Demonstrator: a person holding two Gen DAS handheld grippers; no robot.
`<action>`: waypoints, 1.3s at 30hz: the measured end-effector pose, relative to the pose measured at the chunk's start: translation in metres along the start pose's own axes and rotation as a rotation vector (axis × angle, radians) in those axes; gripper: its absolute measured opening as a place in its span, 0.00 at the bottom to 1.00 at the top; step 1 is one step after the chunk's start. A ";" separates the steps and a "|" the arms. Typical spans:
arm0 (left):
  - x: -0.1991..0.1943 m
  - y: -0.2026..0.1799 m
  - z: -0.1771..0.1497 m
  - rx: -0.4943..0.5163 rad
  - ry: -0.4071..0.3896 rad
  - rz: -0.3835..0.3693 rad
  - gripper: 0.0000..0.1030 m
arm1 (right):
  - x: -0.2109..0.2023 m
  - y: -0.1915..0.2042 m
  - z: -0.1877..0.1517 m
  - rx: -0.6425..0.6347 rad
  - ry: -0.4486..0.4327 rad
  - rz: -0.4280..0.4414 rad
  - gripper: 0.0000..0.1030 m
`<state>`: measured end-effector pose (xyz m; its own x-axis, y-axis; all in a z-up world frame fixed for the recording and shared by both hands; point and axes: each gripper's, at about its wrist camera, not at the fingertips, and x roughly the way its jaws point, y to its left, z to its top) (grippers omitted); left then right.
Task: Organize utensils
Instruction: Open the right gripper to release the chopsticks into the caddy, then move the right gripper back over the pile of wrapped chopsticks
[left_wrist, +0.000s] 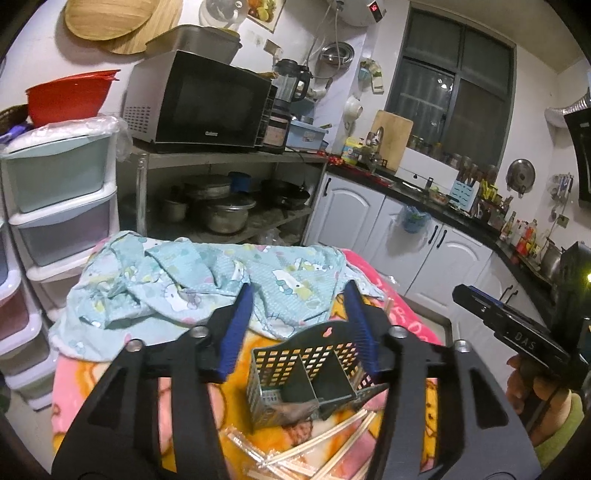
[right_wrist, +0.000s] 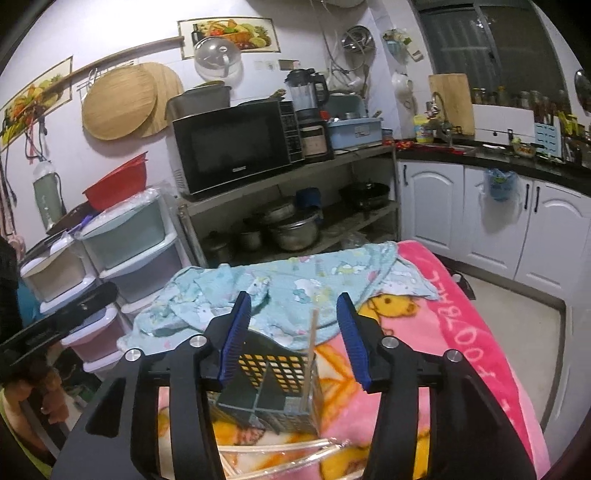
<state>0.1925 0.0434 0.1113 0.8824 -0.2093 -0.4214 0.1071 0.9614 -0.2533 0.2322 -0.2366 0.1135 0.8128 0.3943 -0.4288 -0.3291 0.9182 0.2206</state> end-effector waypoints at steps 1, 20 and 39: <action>-0.004 0.000 -0.001 0.001 -0.008 0.004 0.58 | -0.003 -0.003 -0.002 0.008 0.000 -0.005 0.50; -0.051 0.023 -0.031 -0.040 -0.039 0.093 0.90 | -0.040 -0.009 -0.039 -0.008 -0.002 -0.062 0.69; -0.055 0.040 -0.069 -0.062 0.031 0.131 0.90 | -0.047 0.010 -0.061 -0.064 0.050 -0.038 0.72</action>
<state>0.1167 0.0808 0.0643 0.8721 -0.0888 -0.4812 -0.0379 0.9682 -0.2474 0.1615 -0.2434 0.0820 0.8007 0.3590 -0.4796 -0.3297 0.9325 0.1476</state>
